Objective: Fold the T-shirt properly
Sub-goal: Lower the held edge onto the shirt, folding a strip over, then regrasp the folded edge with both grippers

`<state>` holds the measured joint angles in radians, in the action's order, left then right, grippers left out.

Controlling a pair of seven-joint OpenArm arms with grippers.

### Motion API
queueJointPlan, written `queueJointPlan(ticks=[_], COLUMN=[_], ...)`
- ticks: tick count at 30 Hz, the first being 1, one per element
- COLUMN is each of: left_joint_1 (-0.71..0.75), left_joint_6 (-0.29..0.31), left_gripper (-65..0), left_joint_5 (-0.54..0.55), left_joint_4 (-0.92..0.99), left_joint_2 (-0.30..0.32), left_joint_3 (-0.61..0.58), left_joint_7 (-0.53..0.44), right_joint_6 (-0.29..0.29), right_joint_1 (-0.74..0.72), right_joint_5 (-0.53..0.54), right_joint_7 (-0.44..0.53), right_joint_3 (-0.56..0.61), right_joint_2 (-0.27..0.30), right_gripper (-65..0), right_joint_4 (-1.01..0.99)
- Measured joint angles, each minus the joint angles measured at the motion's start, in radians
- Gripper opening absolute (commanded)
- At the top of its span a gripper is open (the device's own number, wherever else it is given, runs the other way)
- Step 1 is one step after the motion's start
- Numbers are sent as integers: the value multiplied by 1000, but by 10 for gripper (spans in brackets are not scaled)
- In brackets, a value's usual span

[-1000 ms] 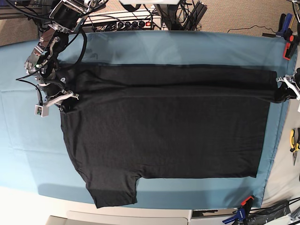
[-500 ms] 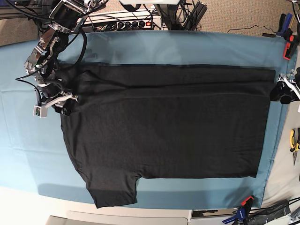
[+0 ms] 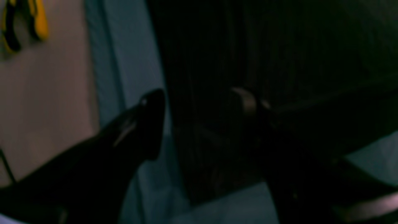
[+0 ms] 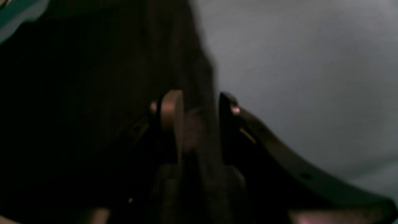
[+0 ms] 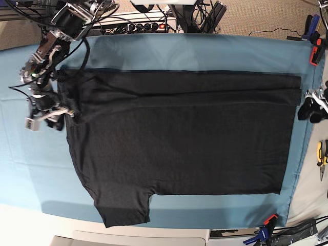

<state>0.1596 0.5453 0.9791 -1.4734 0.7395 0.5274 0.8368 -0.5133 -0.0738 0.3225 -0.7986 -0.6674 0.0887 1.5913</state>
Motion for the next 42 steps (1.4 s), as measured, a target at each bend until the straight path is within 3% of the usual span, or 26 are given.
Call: queueJointPlan(ticks=[5, 9, 10, 12, 15, 20, 25, 32, 42], left_joint_1=[-13, -13, -13, -13, 1, 67, 123, 135, 132], left_joint_6=[-15, -42, -53, -64, -80, -79, -94, -93, -93], left_gripper=[-313, -313, -313, -313, -313, -313, -302, -302, -302], left_joint_5=[-2, 1, 0, 1, 5, 13, 12, 13, 19], left_joint_4=[0, 0, 0, 0, -1, -1, 0, 28, 78], left_joint_2=[24, 40, 46, 58, 75, 75, 42, -63, -76], left_joint_3=[0, 0, 0, 0, 0, 0, 0, 0, 2], left_joint_7=[5, 97, 114, 143, 158, 174, 176, 175, 156], right_joint_6=[2, -19, -40, -44, -38, -44, -43, -60, -60], right_joint_1=[-2, 2, 13, 54, 161, 307, 389, 393, 346], right_joint_5=[24, 249, 301, 345, 414, 530, 564, 578, 550], right_joint_7=[-47, -240, -277, -313, -334, -373, -376, -372, -363], right_joint_3=[-94, -172, -185, -198, -202, -199, -200, -200, -200], right_joint_2=[71, 141, 157, 185, 206, 192, 170, 127, 92], right_gripper=[-446, -439, -408, -356, -354, -354, -354, -354, -354], right_joint_4=[0, 0, 0, 2, 2, 1, 1, 1, 1])
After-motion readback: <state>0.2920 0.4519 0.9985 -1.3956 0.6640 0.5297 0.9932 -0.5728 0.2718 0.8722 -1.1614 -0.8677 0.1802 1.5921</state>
